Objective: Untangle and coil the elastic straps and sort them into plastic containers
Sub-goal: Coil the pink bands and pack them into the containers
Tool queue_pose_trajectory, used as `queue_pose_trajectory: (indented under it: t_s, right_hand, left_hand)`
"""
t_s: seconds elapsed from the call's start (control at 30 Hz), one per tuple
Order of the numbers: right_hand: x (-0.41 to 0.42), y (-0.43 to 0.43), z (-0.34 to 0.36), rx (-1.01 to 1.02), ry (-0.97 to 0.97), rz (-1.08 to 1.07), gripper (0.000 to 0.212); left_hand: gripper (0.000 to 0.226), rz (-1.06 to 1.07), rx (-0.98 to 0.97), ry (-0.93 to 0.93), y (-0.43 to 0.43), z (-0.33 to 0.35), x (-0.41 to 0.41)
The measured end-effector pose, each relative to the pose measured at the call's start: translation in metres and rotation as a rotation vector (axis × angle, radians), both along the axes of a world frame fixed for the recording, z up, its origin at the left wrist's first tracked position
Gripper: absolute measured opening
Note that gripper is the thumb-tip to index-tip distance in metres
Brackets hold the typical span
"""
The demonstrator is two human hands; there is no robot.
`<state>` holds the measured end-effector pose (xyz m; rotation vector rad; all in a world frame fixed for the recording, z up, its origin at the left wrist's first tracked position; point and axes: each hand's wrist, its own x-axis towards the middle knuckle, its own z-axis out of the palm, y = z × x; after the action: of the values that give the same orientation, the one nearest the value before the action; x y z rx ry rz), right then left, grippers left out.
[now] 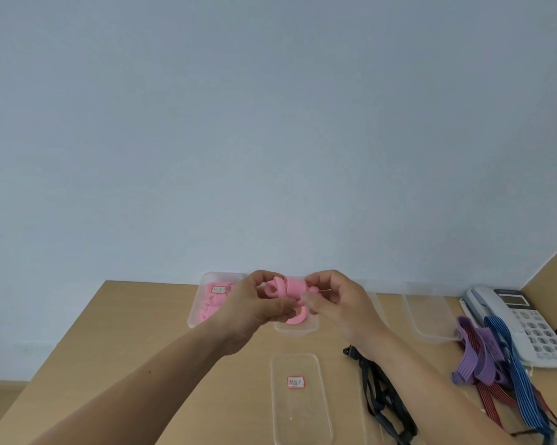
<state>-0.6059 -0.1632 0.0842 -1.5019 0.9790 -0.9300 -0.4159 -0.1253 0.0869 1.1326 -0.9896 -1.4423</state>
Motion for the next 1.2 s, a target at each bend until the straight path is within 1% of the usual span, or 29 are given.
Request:
queue_pose_trajectory:
  t_s: [0.1, 0.17, 0.27, 0.33, 0.37, 0.47, 0.6, 0.67, 0.73, 0.8, 0.83, 0.93, 1.03, 1.07, 1.13, 1.17, 1.2]
  right_hand:
    - [0.003, -0.001, -0.002, 0.009, -0.016, -0.016, 0.024]
    - [0.003, -0.002, -0.002, 0.004, -0.030, -0.013, 0.023]
    - [0.001, 0.000, -0.004, 0.007, 0.000, 0.022, 0.023]
    - [0.001, 0.002, -0.006, 0.009, 0.006, 0.033, 0.023]
    - [0.002, 0.003, -0.005, 0.016, -0.004, 0.029, 0.022]
    - [0.001, 0.004, -0.002, 0.045, -0.054, 0.026, 0.024]
    - [-0.010, -0.001, 0.000, 0.166, -0.174, 0.147, 0.027]
    - [-0.012, -0.002, -0.001, 0.179, -0.173, 0.177, 0.023]
    - [-0.010, -0.001, -0.003, 0.150, -0.137, 0.170, 0.023]
    - [-0.006, -0.001, -0.006, 0.137, -0.123, 0.136, 0.032]
    - [-0.005, -0.001, -0.009, 0.127, -0.126, 0.113, 0.033]
    - [-0.002, 0.000, -0.014, 0.085, -0.145, 0.063, 0.025]
    - [0.002, 0.000, -0.016, 0.038, -0.140, 0.012, 0.026]
    - [0.003, -0.001, -0.017, 0.014, -0.124, -0.005, 0.023]
    - [0.005, -0.002, -0.021, -0.042, -0.078, -0.032, 0.008]
    - [0.007, -0.002, -0.023, -0.066, -0.054, -0.047, 0.006]
    - [0.009, -0.002, -0.024, -0.086, -0.030, -0.063, 0.009]
  left_hand:
    - [0.051, -0.012, -0.036, -0.013, 0.000, -0.001, -0.003]
    - [0.049, -0.068, -0.036, -0.034, -0.001, -0.001, -0.002]
    - [0.044, -0.189, -0.004, -0.154, -0.001, 0.001, 0.005]
    - [0.046, -0.223, 0.010, -0.248, -0.001, 0.000, 0.007]
    - [0.044, -0.232, 0.005, -0.260, -0.001, -0.001, 0.007]
    - [0.037, -0.219, 0.006, -0.180, 0.000, -0.003, 0.005]
    - [0.035, -0.203, 0.078, -0.027, 0.000, 0.000, 0.010]
    - [0.033, -0.236, 0.103, 0.018, 0.000, 0.001, 0.015]
    - [0.033, -0.255, 0.124, 0.036, 0.000, 0.001, 0.017]
    - [0.033, -0.253, 0.141, 0.036, 0.000, 0.000, 0.018]
    - [0.031, -0.249, 0.146, 0.033, -0.001, -0.001, 0.018]
    - [0.026, -0.222, 0.172, 0.054, -0.003, -0.003, 0.018]
    - [0.025, -0.202, 0.208, 0.079, -0.005, -0.004, 0.016]
    - [0.025, -0.196, 0.220, 0.083, -0.005, -0.004, 0.016]
    - [0.024, -0.184, 0.240, 0.096, -0.005, -0.005, 0.015]
    - [0.024, -0.179, 0.249, 0.107, -0.006, -0.005, 0.015]
    - [0.024, -0.177, 0.257, 0.118, -0.006, -0.005, 0.016]
